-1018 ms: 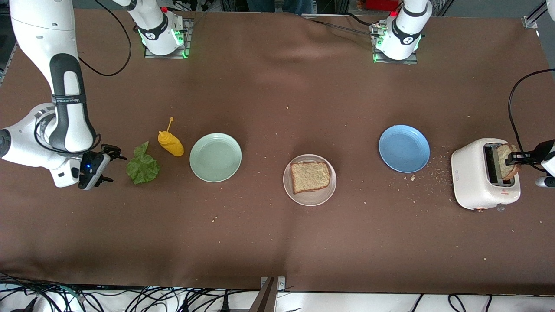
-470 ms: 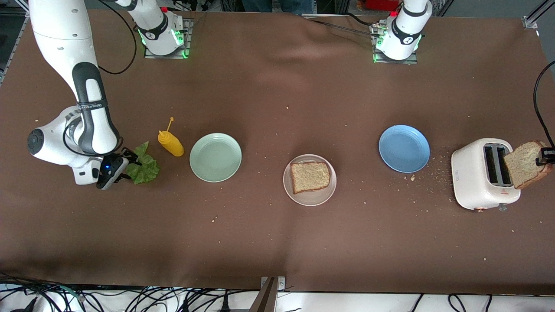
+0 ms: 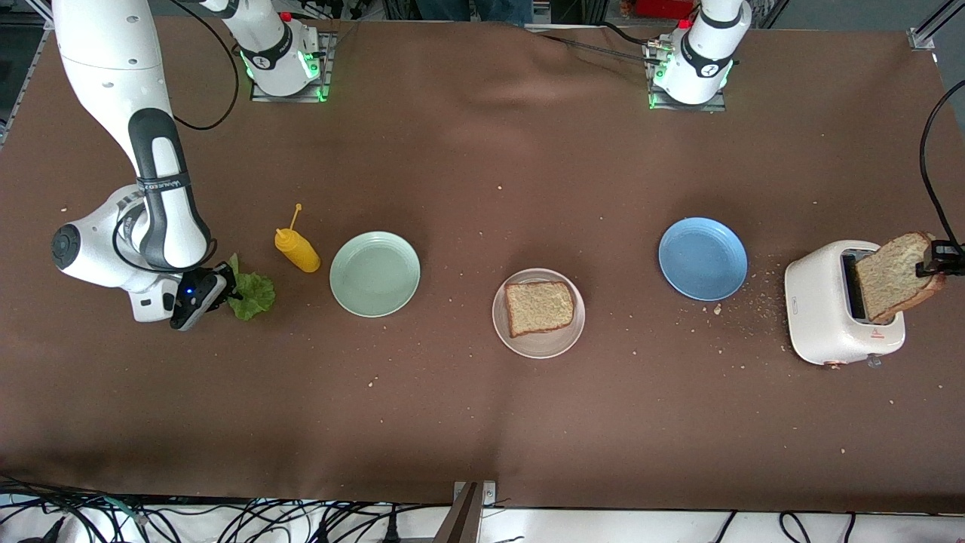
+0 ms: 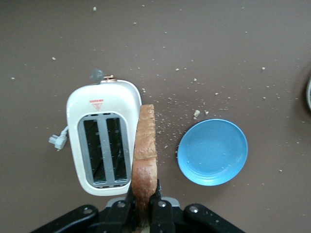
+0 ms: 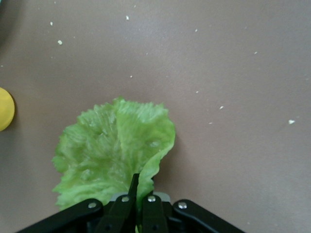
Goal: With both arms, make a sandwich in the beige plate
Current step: 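Grasp the lettuce with the right gripper while the left gripper lifts the bread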
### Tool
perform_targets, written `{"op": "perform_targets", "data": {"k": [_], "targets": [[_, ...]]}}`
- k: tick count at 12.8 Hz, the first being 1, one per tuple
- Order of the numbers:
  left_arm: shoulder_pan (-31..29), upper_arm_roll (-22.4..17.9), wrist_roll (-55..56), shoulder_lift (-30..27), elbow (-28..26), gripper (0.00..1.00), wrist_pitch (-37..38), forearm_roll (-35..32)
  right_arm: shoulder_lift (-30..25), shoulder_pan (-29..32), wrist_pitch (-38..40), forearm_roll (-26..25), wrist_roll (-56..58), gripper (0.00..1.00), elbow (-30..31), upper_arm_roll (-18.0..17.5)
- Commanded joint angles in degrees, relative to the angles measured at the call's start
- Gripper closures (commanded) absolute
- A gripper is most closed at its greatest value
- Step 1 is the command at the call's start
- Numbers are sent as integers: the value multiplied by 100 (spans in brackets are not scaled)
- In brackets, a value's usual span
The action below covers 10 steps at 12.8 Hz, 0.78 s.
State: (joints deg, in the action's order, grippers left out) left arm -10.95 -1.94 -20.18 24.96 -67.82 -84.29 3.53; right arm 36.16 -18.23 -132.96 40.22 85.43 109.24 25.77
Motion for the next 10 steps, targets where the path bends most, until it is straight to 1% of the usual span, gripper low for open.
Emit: {"op": "perform_targets", "data": {"k": [1, 2, 3, 5, 7, 8, 10], "targets": [[153, -25, 338, -17, 76, 100, 281, 577, -197, -40, 365, -5, -9, 100, -121, 173], [241, -43, 417, -17, 76, 100, 290, 788, -197, -49, 741, -58, -35, 100, -331, 304], [312, -43, 514, 9, 59, 100, 290, 964, -197, -49, 1154, -302, -261, 100, -603, 367], [435, -43, 681, 44, -3, 100, 290, 1220, -284, -75, 1762, -969, -911, 100, -1060, 376], [479, -43, 717, 71, -20, 100, 281, 1238, -407, -189, 2394, -1549, -1579, 100, -1508, 376], [497, -43, 708, 106, -29, 100, 281, 1256, -442, -294, 2893, -1770, -2008, 100, -1824, 376], [506, -43, 708, 150, -38, 100, 281, 1466, -443, -662, 4044, -2070, -3210, 100, -2693, 367]]}}
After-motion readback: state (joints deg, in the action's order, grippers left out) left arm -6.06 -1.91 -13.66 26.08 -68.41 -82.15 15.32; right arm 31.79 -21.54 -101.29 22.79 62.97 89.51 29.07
